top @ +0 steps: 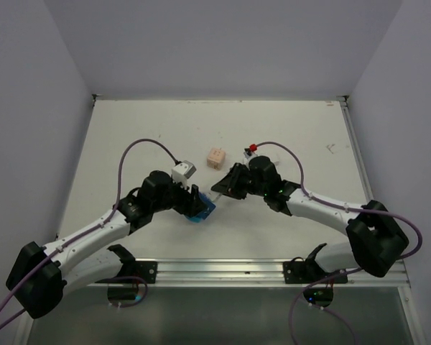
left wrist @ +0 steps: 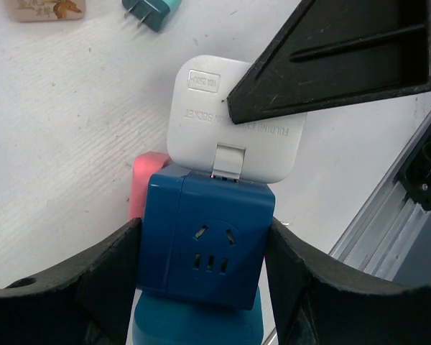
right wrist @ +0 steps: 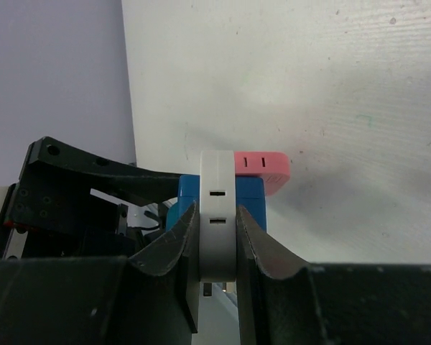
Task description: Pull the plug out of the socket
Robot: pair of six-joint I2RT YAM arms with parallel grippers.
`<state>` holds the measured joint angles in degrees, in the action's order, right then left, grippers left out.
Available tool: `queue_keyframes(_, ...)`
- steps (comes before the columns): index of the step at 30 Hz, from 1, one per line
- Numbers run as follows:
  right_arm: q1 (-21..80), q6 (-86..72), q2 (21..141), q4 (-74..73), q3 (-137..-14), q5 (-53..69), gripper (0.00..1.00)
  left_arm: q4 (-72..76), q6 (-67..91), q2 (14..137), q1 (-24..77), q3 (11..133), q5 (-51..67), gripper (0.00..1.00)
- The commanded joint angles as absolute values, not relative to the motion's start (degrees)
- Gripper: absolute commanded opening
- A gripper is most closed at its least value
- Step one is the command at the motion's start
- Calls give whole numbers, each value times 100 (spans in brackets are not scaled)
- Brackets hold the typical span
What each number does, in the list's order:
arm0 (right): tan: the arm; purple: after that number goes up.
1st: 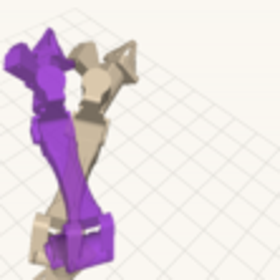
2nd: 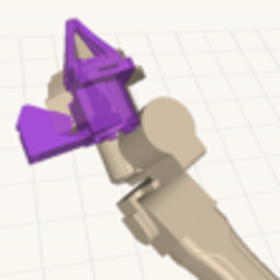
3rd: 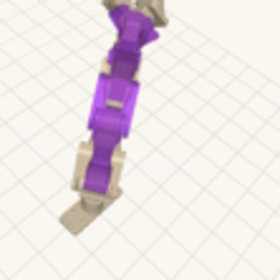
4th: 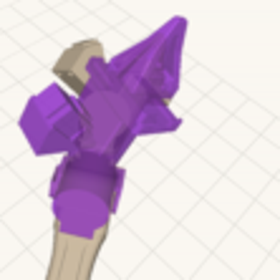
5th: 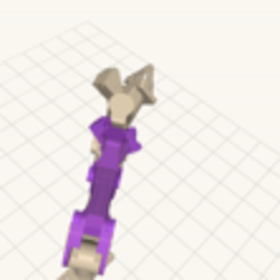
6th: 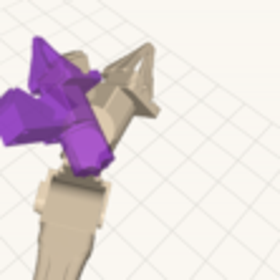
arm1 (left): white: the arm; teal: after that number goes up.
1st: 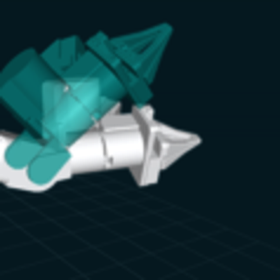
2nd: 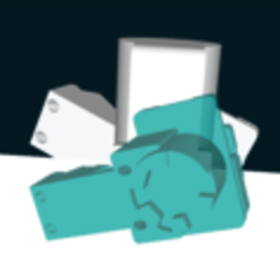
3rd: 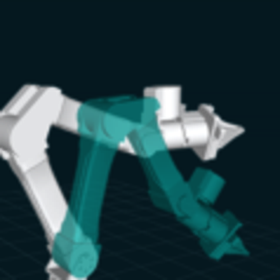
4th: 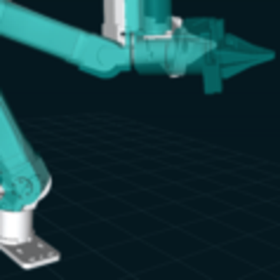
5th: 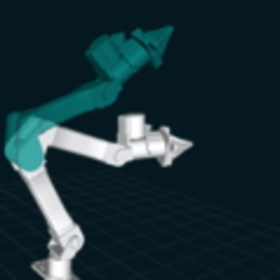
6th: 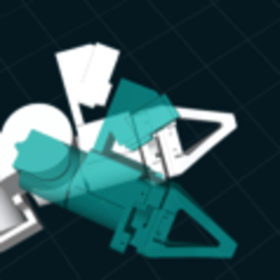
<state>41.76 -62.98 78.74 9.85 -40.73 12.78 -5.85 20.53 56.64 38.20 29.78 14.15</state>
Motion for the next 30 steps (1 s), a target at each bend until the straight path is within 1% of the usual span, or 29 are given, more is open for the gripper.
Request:
queue_keyframes(1,3491,-6171,7471,941,-4025,896,0,-1071,2066,5809,3814,3120,1116,0)
queue_keyframes(6,3226,-5810,7278,432,-4306,730,0,-1396,2022,6186,3885,3234,1055,0)
queue_keyframes(12,2892,-5678,7339,281,-4517,773,0,-1872,1890,6670,4104,3551,739,0)
queue_keyframes(18,2453,-5476,7269,246,-4605,966,0,-1829,2056,6479,4227,3674,703,0)
queue_keyframes(24,1548,-5230,6970,220,-4465,1125,0,-1600,2197,6293,4219,3779,738,0)
queue_keyframes(28,610,-5098,6838,263,-4150,1204,0,-1529,2285,6258,4219,3832,668,0)
queue_keyframes(30,300,-5089,6873,386,-4026,1283,0,-1521,2346,6249,4219,3876,537,0)
